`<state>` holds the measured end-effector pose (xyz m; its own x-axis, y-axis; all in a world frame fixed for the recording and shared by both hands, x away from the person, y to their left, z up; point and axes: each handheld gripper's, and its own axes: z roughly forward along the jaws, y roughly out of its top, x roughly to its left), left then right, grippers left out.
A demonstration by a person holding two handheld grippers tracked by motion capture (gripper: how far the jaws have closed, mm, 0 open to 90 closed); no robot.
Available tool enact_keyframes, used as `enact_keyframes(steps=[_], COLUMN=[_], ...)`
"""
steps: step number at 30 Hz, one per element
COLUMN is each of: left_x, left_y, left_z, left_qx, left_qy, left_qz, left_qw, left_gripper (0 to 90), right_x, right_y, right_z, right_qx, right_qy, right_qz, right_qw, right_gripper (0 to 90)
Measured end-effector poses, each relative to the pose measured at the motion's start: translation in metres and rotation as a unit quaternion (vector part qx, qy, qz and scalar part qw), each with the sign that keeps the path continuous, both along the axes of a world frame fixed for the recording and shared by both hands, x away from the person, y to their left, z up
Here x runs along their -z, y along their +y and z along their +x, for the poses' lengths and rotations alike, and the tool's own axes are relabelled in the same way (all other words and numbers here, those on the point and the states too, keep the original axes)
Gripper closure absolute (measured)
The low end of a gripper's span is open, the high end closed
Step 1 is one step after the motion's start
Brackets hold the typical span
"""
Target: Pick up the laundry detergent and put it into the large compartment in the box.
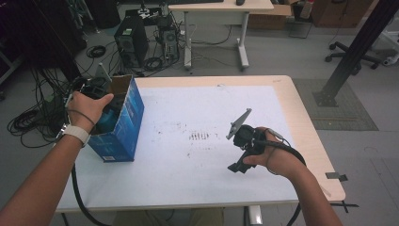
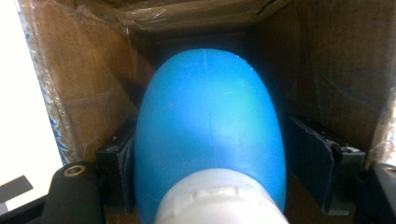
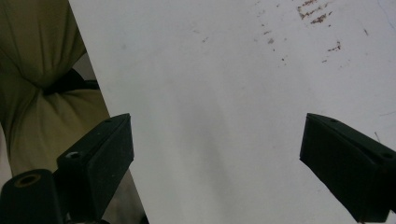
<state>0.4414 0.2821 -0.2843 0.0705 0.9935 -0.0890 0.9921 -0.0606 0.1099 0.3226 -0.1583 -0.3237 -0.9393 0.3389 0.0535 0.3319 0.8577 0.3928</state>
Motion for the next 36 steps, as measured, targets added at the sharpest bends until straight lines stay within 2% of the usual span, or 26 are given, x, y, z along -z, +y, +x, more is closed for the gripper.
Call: enact_keyframes(steps=[9, 18, 21, 24, 25, 28, 36], left_x=[-0.006, -0.013, -0.016, -0.019, -0.020, -0.025, -0.032], left_y=[0.000, -0.001, -0.001, -0.003, -0.004, -0.002, -0.002], left_z=[-0.003, -0.008, -0.009, -0.010, -0.010, -0.011, -0.015], left_qx=[0.001, 0.005, 0.010, 0.015, 0.015, 0.015, 0.022], left_qy=[-0.009, -0.029, -0.031, -0.034, -0.035, -0.036, -0.046], left_qz=[-0.002, -0.002, -0.005, 0.003, 0.007, -0.002, -0.008], left_qw=[1.0000, 0.9996, 0.9995, 0.9993, 0.9992, 0.9992, 0.9987], left_gripper=[24.2, 23.9, 21.0, 20.0, 17.1, 14.3, 12.4], right_x=[-0.001, -0.005, -0.005, -0.006, -0.006, -0.008, -0.010], right_y=[0.001, 0.002, 0.003, 0.004, 0.004, 0.004, 0.005], right_z=[-0.002, -0.005, -0.006, -0.007, -0.007, -0.008, -0.011], right_qx=[-0.001, -0.003, -0.003, -0.004, -0.004, -0.004, -0.004], right_qy=[0.000, -0.004, -0.004, -0.005, -0.005, -0.006, -0.008], right_qz=[0.000, 0.000, 0.000, 0.000, 0.001, 0.000, 0.000], right_qw=[1.0000, 1.0000, 1.0000, 1.0000, 1.0000, 1.0000, 1.0000], right_gripper=[9.7, 9.7, 9.7, 9.7, 9.7, 9.7, 9.7])
